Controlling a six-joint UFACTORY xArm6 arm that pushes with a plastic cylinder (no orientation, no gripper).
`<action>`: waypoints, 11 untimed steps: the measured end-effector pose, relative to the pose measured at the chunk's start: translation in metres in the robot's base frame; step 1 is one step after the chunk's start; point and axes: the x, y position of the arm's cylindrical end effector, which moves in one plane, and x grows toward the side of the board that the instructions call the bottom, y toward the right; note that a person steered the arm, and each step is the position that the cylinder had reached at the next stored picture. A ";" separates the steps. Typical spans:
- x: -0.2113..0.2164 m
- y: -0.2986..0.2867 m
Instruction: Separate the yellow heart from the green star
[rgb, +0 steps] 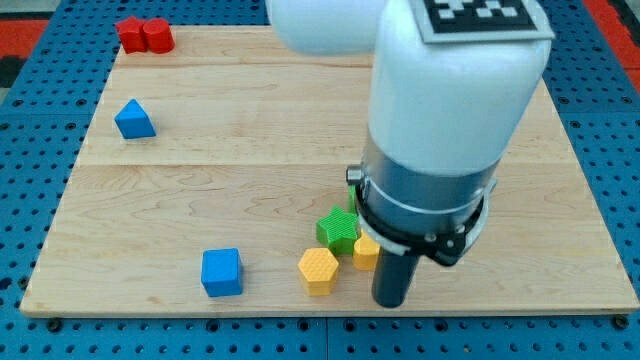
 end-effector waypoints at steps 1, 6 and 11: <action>-0.002 -0.039; -0.054 -0.024; -0.073 0.095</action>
